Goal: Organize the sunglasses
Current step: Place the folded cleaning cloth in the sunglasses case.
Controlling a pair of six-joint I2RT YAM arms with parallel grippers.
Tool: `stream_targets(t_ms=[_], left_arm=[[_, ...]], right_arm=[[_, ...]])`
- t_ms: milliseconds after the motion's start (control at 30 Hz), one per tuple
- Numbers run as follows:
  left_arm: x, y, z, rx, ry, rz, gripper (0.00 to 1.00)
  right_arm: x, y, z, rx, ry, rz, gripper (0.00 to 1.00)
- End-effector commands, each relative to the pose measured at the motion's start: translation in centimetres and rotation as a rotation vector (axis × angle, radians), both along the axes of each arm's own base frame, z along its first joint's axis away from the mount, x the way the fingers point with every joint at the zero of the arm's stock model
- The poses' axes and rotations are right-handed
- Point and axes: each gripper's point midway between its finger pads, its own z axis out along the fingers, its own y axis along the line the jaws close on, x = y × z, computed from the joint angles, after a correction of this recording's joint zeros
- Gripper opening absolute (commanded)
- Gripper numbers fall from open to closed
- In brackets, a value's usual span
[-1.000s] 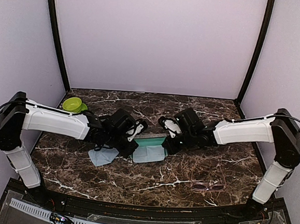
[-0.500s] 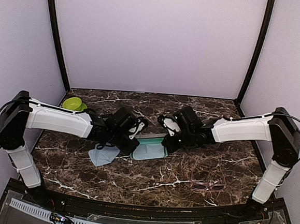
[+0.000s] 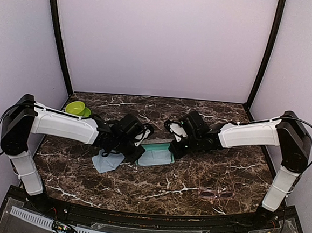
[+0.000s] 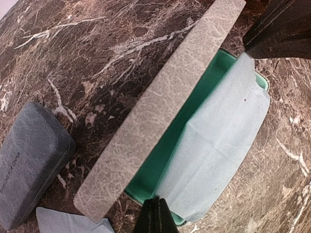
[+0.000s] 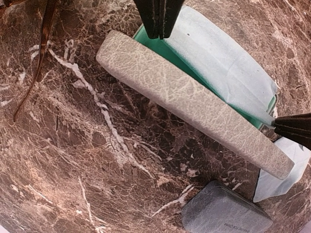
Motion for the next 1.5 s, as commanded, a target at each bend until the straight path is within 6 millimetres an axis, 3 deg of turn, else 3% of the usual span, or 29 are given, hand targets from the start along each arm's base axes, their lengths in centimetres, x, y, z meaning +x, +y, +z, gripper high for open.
stream_targets(t_ms=[0,1467], left_arm=[[0.7,-0.1,0.2,0.004,-0.016,0.01,0.0],[1.2,0.1,0.4,0.008,-0.039,0.035,0.0]], right_arm=[[1.2,0.5,0.5,0.01,-0.033,-0.008,0.0],[2.1,1.1,0.8,0.037,-0.066,-0.027,0.0]])
